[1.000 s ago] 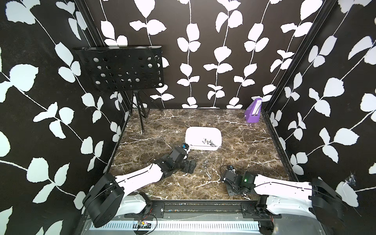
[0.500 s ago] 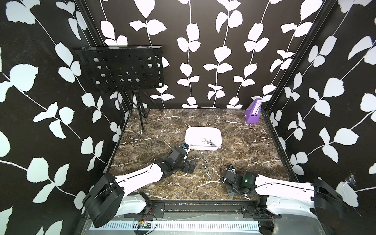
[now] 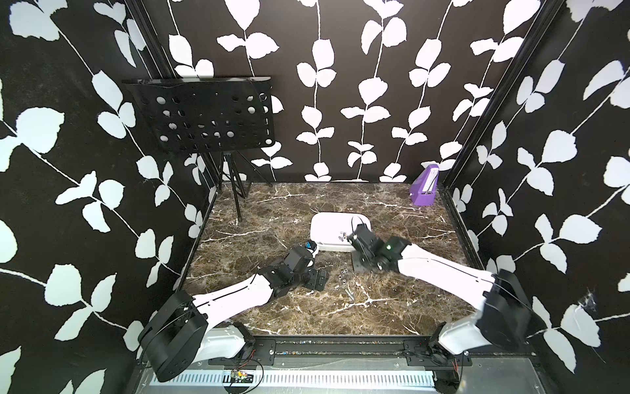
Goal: Put the socket on the desktop into the storage box
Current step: Place the socket head in the storage box.
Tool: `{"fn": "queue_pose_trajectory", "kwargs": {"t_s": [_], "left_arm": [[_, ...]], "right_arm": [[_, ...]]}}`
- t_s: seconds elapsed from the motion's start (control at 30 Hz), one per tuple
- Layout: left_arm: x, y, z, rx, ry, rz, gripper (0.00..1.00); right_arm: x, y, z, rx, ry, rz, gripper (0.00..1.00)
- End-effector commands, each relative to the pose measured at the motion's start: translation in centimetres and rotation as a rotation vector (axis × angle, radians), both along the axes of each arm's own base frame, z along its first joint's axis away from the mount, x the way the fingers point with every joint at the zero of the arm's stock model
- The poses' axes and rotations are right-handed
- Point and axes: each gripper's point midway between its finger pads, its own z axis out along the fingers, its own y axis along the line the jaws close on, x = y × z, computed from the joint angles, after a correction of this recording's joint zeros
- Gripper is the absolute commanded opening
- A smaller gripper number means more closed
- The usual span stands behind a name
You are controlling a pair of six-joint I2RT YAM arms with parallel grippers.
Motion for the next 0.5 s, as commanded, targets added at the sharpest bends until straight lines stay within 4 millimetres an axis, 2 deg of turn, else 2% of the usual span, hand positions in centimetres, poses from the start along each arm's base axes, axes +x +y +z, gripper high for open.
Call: {"fn": "queue_pose_trajectory", "kwargs": {"t_s": [0.0,0.1,0.23,0.37,0.47], "left_arm": [[0.1,-0.3,1.2,-0.022,-0.028,-0.009,0.94],[0.1,-0.3,1.3,-0.025,-0.032,-0.007,0.94],[0.1,-0.2,1.5,-0.030,-0.040,-0.001,0.94],[0.1,-0.2,1.5,-0.031,-0.039,-0.001,0.94],[0.0,-0.3,1.4,-0.033,-0.034,-0.004,0.94]], "right_arm": [[4.2,2.0,1.3,-0.012,-0.039,0.034,0.07],[7.3,3.2,0.7,-0.030,-0.027,0.021,0.07],[10.3,4.0,-0.4,-0.029,-0.011,-0.005,0.07],[12.1,4.0,-1.6,-0.031,0.012,-0.027,0.09],[12.6,3.7,-2.0,-0.041,0.013,-0.034,0.12]]}}
